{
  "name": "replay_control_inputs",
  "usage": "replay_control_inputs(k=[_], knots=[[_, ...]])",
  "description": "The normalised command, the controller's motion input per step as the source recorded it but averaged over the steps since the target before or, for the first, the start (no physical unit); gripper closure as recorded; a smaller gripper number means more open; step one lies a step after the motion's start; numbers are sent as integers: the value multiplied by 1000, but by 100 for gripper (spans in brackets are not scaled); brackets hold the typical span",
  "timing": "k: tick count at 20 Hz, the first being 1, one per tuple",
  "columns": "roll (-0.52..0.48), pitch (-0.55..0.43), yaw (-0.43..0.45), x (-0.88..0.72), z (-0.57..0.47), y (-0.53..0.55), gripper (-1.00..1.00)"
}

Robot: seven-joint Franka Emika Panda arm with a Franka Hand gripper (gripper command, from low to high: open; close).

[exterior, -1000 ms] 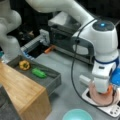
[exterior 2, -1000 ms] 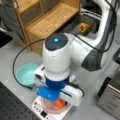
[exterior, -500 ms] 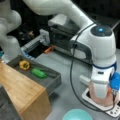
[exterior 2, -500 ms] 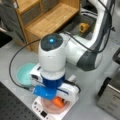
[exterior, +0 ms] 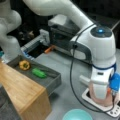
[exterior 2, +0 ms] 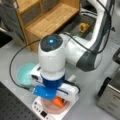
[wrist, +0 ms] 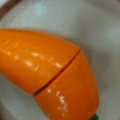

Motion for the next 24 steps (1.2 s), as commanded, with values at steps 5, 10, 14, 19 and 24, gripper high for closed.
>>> replay_control_inputs(k=[5, 10, 14, 19, 24], knots=[[-136, -3, 41, 57, -120, 81, -100], [-148, -40, 39, 38, -66, 40, -100], [-155, -63, 43, 3, -50, 9, -100], [-168, -63, 49, -23, -50, -1, -100], [-172, -76, 52, -39, -76, 9, 100]])
